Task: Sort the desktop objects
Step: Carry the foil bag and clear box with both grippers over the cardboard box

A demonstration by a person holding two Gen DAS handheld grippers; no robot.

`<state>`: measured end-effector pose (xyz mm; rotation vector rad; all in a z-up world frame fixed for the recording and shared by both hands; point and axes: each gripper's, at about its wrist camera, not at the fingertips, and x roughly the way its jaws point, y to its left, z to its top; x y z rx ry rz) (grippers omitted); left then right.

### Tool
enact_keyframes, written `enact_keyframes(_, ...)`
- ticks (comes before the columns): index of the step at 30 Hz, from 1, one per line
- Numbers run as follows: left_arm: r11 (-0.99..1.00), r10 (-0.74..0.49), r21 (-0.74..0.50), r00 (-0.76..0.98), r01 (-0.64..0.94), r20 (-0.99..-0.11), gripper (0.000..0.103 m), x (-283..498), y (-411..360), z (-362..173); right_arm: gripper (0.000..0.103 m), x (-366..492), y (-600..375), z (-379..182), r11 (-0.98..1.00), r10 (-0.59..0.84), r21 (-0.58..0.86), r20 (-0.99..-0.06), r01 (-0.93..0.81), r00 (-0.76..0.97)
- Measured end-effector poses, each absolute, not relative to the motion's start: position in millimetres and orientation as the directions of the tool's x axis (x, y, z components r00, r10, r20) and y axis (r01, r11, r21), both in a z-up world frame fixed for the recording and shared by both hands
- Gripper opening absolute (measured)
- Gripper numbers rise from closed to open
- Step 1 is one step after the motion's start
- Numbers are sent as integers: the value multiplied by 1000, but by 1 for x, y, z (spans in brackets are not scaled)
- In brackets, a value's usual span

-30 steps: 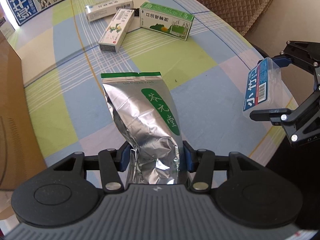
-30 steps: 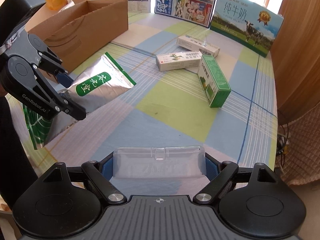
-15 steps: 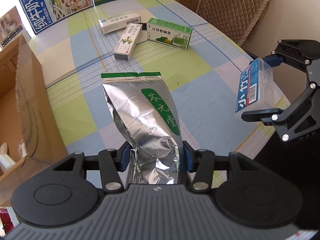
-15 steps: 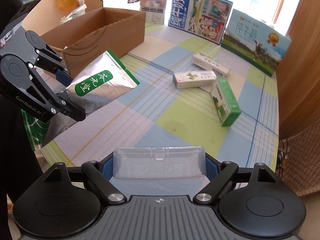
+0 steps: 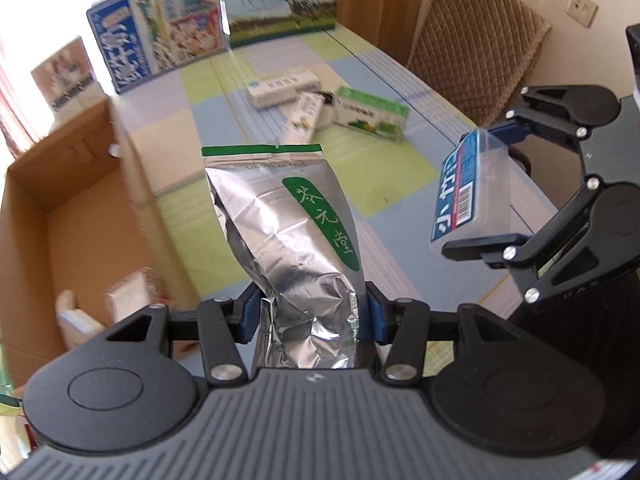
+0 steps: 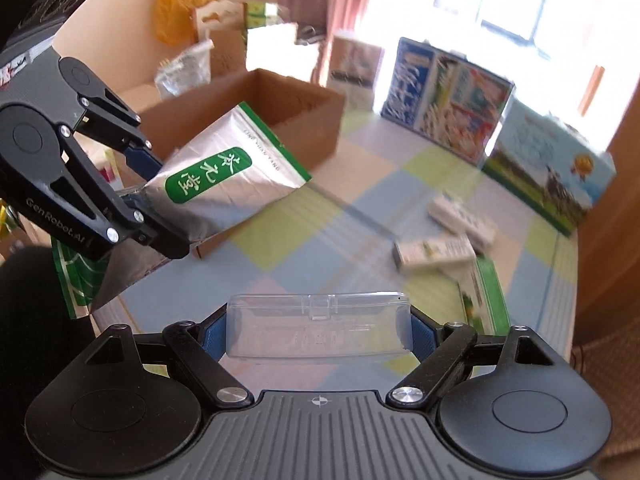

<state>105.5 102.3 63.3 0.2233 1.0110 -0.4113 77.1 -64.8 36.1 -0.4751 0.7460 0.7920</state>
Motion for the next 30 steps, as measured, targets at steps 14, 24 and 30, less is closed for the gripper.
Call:
enact_keyframes(14,959,-96,72,552,274,-828,46,125,211,114,83,89,43,83,514,581,-100,-690,-852,432)
enact_keyframes(24,979,-54,64,547,195,-835,46,149,279,113,83,109,113,79,448,602,-103,-700,-888,385)
enact_keyframes(30,983,-56,50,546,176,-836,46,168,302,108,83,121,143,66,413,596,-121,-714,-903,368)
